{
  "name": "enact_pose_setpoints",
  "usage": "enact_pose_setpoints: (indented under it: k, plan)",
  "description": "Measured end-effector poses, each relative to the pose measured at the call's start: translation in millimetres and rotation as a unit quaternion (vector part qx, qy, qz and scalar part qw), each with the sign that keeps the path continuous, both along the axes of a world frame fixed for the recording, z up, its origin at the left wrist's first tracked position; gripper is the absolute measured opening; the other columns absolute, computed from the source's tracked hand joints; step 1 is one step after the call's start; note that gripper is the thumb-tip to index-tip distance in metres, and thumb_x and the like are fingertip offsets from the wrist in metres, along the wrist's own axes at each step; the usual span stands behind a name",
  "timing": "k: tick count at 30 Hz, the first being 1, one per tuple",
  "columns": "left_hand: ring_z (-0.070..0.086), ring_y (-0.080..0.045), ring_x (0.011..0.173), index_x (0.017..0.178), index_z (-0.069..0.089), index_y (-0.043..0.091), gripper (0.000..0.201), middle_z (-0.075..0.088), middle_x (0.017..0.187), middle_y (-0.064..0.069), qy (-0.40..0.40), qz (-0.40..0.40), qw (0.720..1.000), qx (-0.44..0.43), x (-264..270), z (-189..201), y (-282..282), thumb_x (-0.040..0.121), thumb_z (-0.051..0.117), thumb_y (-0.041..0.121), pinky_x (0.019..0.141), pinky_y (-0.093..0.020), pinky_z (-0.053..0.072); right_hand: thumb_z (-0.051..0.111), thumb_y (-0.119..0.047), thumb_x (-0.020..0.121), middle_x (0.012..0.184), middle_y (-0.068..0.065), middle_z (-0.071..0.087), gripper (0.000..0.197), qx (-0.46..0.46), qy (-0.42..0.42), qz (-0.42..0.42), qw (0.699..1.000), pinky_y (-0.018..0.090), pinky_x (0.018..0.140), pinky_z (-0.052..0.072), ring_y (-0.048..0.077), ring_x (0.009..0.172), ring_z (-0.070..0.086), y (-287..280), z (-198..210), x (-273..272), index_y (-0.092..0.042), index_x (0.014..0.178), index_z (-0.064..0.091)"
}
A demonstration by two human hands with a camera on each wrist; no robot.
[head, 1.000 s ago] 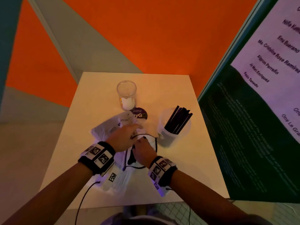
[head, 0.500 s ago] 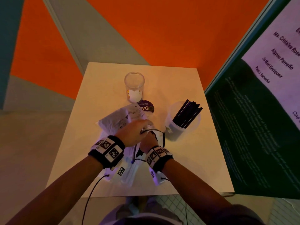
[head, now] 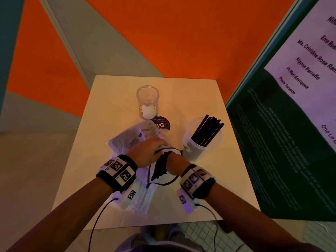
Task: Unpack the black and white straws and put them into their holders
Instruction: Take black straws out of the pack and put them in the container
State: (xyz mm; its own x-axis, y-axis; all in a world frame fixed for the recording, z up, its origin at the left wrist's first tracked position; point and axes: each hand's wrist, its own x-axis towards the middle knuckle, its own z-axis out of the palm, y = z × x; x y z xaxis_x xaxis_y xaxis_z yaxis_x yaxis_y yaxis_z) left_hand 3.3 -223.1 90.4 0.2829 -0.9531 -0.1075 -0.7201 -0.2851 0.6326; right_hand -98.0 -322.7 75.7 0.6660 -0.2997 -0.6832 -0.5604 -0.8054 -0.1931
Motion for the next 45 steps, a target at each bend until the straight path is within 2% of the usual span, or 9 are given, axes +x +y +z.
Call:
enact_pose_setpoints:
  k: [4,12,19,24,27,34,38,41,45]
  plan:
    - [0.044,-0.022,0.118,0.126,0.056,0.016,0.037,0.05,0.126,-0.005,-0.088,-0.044,0.995,-0.002,-10,-5,-14,0.091,0.059,0.03,0.1,-0.034,0.036,0.039,-0.006,0.095,0.104,0.016,0.065,0.028,-0.04,0.0,0.045,0.998,0.026,0.059,0.039,0.021,0.08,0.053,-38,54,-46,0.002,0.11,0.061]
    - [0.032,-0.014,0.134,0.148,0.02,0.03,0.1,0.038,0.147,0.003,-0.042,-0.127,0.991,-0.005,-43,-14,-64,0.069,0.072,0.061,0.109,-0.029,0.023,0.045,-0.021,0.096,0.089,0.007,0.058,0.025,-0.11,0.007,0.096,0.989,0.028,0.053,0.032,0.023,0.078,0.053,-94,146,-100,-0.005,0.106,0.06]
    - [0.056,0.01,0.061,0.102,0.062,0.034,0.016,0.059,0.068,0.015,0.086,-0.059,0.994,-0.045,-42,-2,-89,0.088,0.065,0.028,0.057,-0.008,0.036,0.052,-0.065,0.081,0.082,0.002,0.062,0.055,-0.028,-0.173,-0.019,0.984,0.029,0.066,0.044,0.012,0.075,0.058,-124,178,-108,-0.015,0.102,0.064]
    - [0.057,0.003,0.059,0.101,0.066,0.031,0.011,0.063,0.068,0.01,0.075,-0.015,0.995,-0.058,-34,0,-87,0.092,0.059,0.027,0.055,-0.008,0.04,0.013,-0.074,0.082,0.116,-0.013,0.057,0.069,0.055,-0.545,-0.237,0.802,0.013,0.088,0.037,0.004,0.109,0.053,-128,156,-111,-0.032,0.114,0.058]
    - [0.062,-0.002,0.065,0.103,0.064,0.034,0.014,0.069,0.076,0.006,0.091,-0.021,0.994,-0.05,-37,2,-94,0.092,0.057,0.037,0.059,-0.014,0.047,0.006,-0.075,0.082,0.131,-0.004,0.056,0.072,0.134,-0.512,-0.243,0.813,0.019,0.095,0.036,0.007,0.118,0.052,-108,128,-98,-0.036,0.105,0.061]
    - [0.058,0.001,0.056,0.094,0.065,0.025,0.011,0.065,0.066,0.004,0.139,0.004,0.985,-0.105,-44,14,-104,0.093,0.057,0.033,0.053,-0.01,0.041,0.053,-0.049,0.09,0.116,0.007,0.055,0.039,0.242,-0.677,-0.286,0.634,0.03,0.093,0.048,0.021,0.107,0.056,-91,114,-87,-0.017,0.113,0.051]
    - [0.06,0.006,0.071,0.087,0.058,0.043,0.006,0.066,0.077,0.02,0.185,0.0,0.968,-0.169,-52,33,-116,0.088,0.061,0.038,0.06,-0.011,0.045,0.056,0.006,0.089,0.098,0.008,0.051,0.043,0.238,-0.719,-0.239,0.608,0.039,0.089,0.051,0.028,0.096,0.057,-68,112,-77,-0.024,0.115,0.042]
    - [0.059,0.011,0.091,0.118,0.047,0.043,0.049,0.061,0.102,0.022,0.236,0.008,0.962,-0.137,-48,37,-126,0.078,0.074,0.035,0.073,-0.009,0.045,0.053,0.006,0.09,0.087,0.005,0.052,0.041,0.206,-0.738,-0.258,0.588,0.026,0.079,0.052,0.02,0.081,0.056,-98,128,-76,-0.026,0.112,0.04]
    - [0.041,-0.008,0.124,0.147,0.019,0.026,0.09,0.04,0.139,0.005,0.117,0.017,0.99,-0.072,-32,17,-118,0.078,0.077,0.029,0.099,-0.024,0.034,0.053,0.001,0.091,0.084,-0.001,0.055,0.036,0.177,-0.758,-0.299,0.552,0.049,0.091,0.05,0.025,0.084,0.059,-139,126,-81,-0.026,0.113,0.042]
